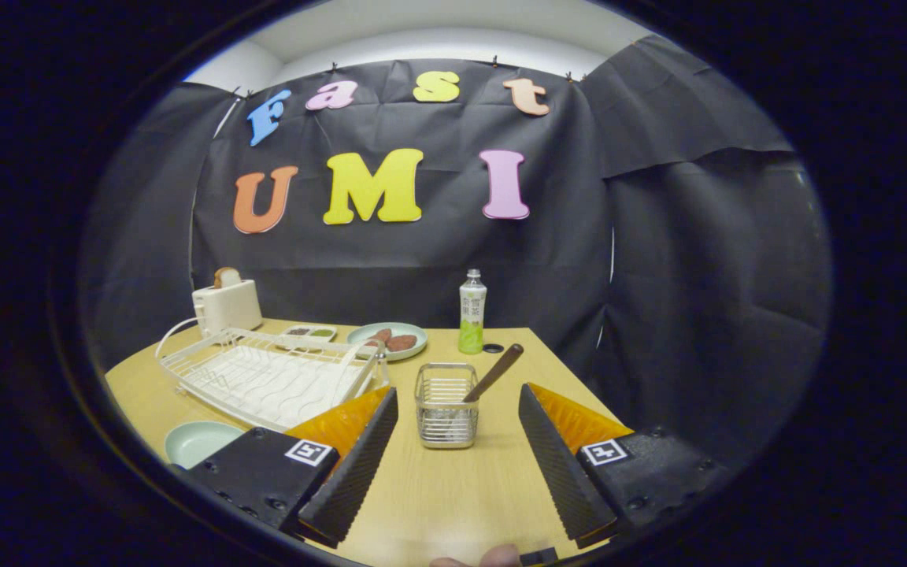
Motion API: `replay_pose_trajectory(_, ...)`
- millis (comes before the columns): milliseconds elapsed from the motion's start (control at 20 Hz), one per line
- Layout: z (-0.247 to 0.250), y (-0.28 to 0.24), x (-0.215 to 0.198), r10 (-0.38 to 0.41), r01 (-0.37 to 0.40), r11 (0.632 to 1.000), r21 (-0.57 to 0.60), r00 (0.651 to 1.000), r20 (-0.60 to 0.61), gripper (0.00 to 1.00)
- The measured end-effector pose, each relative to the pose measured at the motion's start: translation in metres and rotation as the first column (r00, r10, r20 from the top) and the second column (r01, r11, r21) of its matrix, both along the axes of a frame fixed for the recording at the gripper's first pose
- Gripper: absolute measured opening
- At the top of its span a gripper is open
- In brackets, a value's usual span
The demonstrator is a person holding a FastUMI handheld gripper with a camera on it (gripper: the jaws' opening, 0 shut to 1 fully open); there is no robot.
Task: Take the plate from the dish rack, then take the spoon from the basket and place it into the plate.
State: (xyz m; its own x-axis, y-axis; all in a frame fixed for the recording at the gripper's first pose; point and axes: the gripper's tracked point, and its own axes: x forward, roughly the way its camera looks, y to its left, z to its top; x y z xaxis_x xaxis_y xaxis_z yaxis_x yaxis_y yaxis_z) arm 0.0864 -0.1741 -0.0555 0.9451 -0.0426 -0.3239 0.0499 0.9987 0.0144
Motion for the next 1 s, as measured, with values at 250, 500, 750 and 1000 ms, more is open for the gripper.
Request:
replay_pose_trajectory(250, -0.024, -0.020, 0.048, -0.022, 0.025, 0.998, 0.060, 0.999, -0.047, 1.00)
replay_pose_trajectory(500, -0.036, -0.033, 0.092, -0.044, 0.053, 0.993, 0.106, 0.996, -0.080, 0.98)
replay_pose_trajectory(750, -0.037, -0.025, 0.109, -0.013, 0.025, 0.992, 0.125, 0.996, -0.094, 0.78)
replay_pose_trajectory(1000, -0.036, -0.021, 0.111, -0.005, 0.020, 0.987, 0.157, 0.996, -0.091, 0.43)
